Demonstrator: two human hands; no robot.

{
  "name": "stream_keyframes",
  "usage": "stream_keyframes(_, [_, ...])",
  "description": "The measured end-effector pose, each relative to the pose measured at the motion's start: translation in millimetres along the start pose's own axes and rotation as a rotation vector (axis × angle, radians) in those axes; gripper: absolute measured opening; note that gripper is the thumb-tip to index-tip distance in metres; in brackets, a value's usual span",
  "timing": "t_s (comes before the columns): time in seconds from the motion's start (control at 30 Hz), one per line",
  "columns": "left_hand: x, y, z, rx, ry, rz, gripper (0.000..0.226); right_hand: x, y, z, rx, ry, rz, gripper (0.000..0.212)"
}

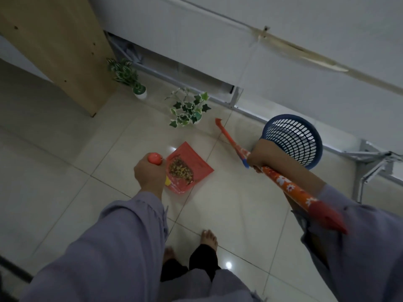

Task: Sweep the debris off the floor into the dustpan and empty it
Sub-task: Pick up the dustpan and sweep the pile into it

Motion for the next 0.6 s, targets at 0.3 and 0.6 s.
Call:
stream_keyframes(0.3, [13, 33, 43, -0.034, 0.038, 0.057, 0.017, -39, 19, 47, -0.023, -0.104, 0.021, 0.018])
stream_keyframes(0.6, [22, 33, 57, -0.076, 0.006, 0.103, 0.018, -38, 17, 24, -0.188, -0.074, 0.119, 0.022])
Point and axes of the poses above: each hand's wrist, its own z-axis towards the middle knuckle, its own y-axis out of the palm, x = y × z, the point moved 3 cm from there along z, towards the middle knuckle, and after that the axes turned 5 degrees about -z, right-handed, at the moved point
